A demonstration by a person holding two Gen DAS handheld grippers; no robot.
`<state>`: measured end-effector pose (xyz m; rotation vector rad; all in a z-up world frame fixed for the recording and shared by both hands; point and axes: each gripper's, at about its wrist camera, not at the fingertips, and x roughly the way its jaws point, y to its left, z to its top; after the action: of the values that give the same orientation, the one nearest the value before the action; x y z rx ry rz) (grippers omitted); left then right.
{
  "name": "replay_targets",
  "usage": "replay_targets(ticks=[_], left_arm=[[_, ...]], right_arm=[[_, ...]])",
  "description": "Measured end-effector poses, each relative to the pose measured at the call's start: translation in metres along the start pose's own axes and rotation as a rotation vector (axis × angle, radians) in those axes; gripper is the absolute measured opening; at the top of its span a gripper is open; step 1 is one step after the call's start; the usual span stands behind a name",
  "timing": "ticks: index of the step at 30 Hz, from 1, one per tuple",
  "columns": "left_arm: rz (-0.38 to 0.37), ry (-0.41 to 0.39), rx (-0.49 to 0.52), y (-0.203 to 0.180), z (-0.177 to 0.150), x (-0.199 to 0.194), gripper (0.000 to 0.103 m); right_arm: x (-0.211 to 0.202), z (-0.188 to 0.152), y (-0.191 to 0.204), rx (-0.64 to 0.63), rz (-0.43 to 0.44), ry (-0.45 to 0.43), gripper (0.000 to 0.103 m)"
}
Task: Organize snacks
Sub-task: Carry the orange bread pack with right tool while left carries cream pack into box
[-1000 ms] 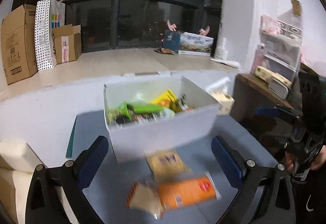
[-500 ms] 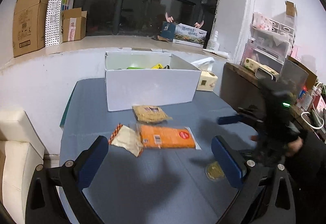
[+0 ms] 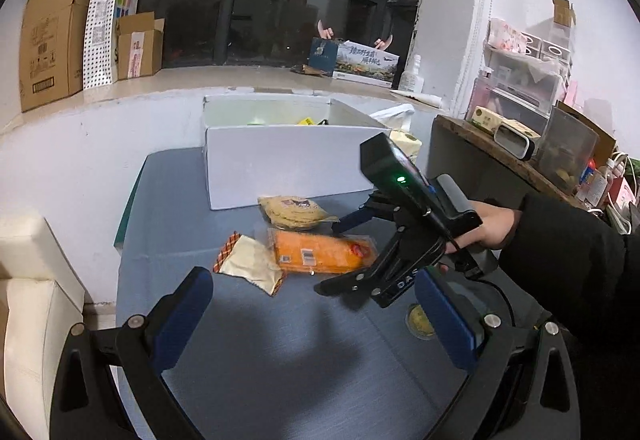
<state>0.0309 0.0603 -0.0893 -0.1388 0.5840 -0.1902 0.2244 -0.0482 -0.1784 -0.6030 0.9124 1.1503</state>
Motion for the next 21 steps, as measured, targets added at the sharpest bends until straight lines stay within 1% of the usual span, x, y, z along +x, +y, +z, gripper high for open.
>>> replay_targets(ticks=[3,4,5,6,8,9,11,12,14,16,18,21], left_arm=[[0.006,0.009,-0.007,0.002,-0.004,0.003,0.103],[0.008,0.011,-0.007,0.003,-0.005,0.004,0.103],[0.010,0.012,-0.010,0.003,-0.006,0.004,0.103],[0.012,0.014,-0.013,0.004,-0.007,0.005,0.103],[0.022,0.023,-0.015,0.007,-0.008,0.006,0.103],[0.029,0.029,-0.016,0.009,-0.008,0.008,0.103],[0.031,0.042,-0.014,0.012,-0.009,0.013,0.103],[0.034,0.053,-0.010,0.013,-0.010,0.017,0.103],[0.042,0.080,0.015,0.014,-0.012,0.027,0.103],[0.035,0.118,0.041,0.015,-0.010,0.042,0.103],[0.034,0.155,0.052,0.015,-0.007,0.059,0.103],[0.008,0.185,0.052,0.016,-0.001,0.082,0.103]], right_arm=[[0.008,0.004,0.010,-0.041,-0.044,0.015,0.103],[0.008,0.005,0.011,-0.034,-0.039,0.017,0.103],[0.006,0.005,0.013,-0.024,-0.052,0.018,0.100],[0.003,0.005,0.015,-0.024,-0.053,0.009,0.087],[-0.005,0.001,0.018,-0.011,-0.045,-0.004,0.072],[-0.009,-0.003,0.019,-0.004,-0.056,-0.007,0.067],[-0.014,-0.012,0.024,0.007,-0.082,-0.009,0.065],[-0.020,-0.019,0.026,0.034,-0.088,-0.018,0.065],[-0.032,-0.031,0.028,0.082,-0.079,-0.036,0.065],[-0.048,-0.045,0.032,0.105,-0.104,-0.058,0.065],[-0.070,-0.059,0.033,0.159,-0.131,-0.099,0.065],[-0.105,-0.074,0.023,0.246,-0.145,-0.166,0.065]])
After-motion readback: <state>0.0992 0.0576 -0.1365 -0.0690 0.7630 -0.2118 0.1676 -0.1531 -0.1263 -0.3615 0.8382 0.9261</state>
